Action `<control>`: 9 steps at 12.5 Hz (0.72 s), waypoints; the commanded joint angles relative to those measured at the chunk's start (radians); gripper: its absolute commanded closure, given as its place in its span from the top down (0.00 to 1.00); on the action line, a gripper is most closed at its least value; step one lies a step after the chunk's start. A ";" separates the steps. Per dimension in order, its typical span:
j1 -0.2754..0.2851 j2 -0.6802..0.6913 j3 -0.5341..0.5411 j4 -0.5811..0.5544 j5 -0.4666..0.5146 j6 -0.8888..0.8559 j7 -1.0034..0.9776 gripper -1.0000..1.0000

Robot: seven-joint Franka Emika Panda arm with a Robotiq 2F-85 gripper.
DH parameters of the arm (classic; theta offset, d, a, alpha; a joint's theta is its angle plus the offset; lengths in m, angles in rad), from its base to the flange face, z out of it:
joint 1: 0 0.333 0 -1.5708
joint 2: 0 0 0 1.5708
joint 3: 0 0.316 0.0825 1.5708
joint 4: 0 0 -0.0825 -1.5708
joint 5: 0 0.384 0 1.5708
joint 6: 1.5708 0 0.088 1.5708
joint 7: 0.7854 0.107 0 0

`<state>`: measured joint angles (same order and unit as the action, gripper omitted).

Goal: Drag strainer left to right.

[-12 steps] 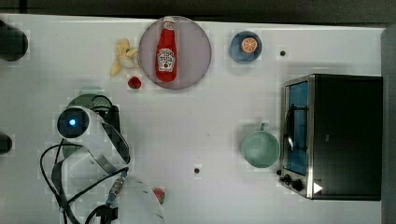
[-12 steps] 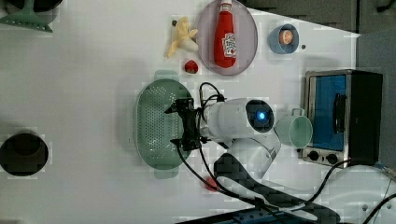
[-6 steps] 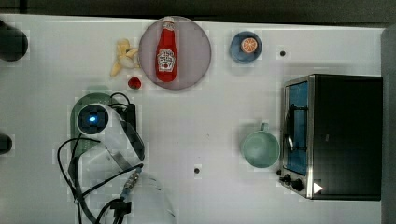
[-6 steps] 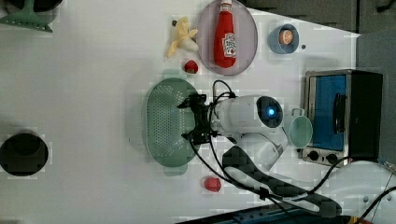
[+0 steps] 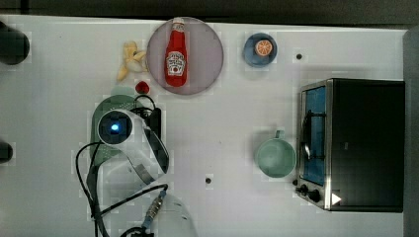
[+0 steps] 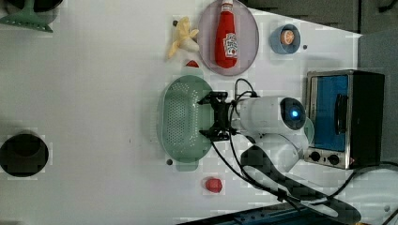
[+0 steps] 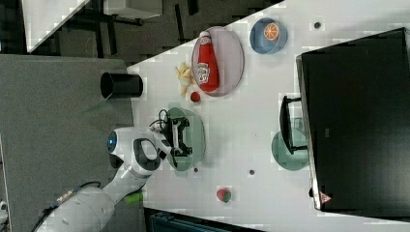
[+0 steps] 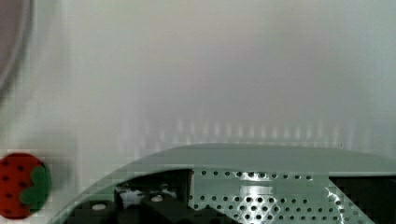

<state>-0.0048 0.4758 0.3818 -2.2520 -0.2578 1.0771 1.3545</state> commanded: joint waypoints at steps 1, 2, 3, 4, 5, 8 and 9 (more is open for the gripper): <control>-0.038 -0.033 -0.032 -0.052 0.027 -0.011 -0.075 1.00; -0.052 -0.042 -0.041 -0.062 0.027 -0.009 -0.100 1.00; -0.066 -0.049 -0.050 -0.072 0.027 -0.009 -0.118 1.00; -0.079 -0.052 -0.061 -0.078 0.027 -0.008 -0.140 1.00; -0.091 -0.054 -0.072 -0.081 0.027 -0.008 -0.157 1.00; -0.127 -0.060 -0.108 -0.091 0.027 -0.007 -0.227 1.00; -0.138 -0.062 -0.122 -0.094 0.027 -0.006 -0.260 1.00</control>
<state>-0.1057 0.4355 0.2803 -2.3613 -0.2069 1.0576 1.1855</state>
